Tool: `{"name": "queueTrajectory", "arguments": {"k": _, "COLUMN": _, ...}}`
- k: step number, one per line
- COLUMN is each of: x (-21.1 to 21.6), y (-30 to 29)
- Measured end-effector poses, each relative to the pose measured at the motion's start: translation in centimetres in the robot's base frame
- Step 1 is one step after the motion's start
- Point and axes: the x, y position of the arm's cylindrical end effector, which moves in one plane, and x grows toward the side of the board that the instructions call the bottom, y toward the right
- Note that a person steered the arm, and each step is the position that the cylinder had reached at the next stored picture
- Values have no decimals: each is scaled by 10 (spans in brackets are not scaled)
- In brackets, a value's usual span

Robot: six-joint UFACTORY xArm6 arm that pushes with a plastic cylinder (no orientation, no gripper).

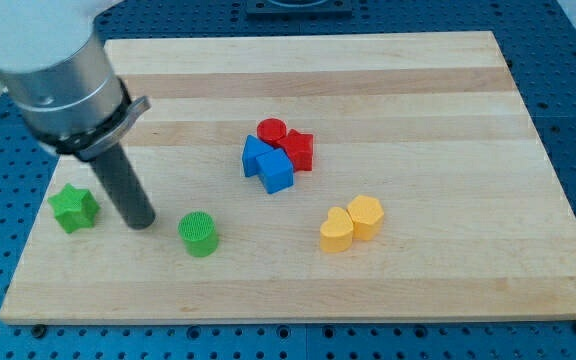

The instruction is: Push green circle towards bottom of yellow hexagon

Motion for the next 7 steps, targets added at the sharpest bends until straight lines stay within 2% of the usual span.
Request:
{"name": "queueTrajectory", "arguments": {"k": 1, "x": 5, "y": 24}}
{"name": "queueTrajectory", "arguments": {"k": 2, "x": 34, "y": 36}}
{"name": "queueTrajectory", "arguments": {"k": 4, "x": 42, "y": 119}}
{"name": "queueTrajectory", "arguments": {"k": 7, "x": 45, "y": 108}}
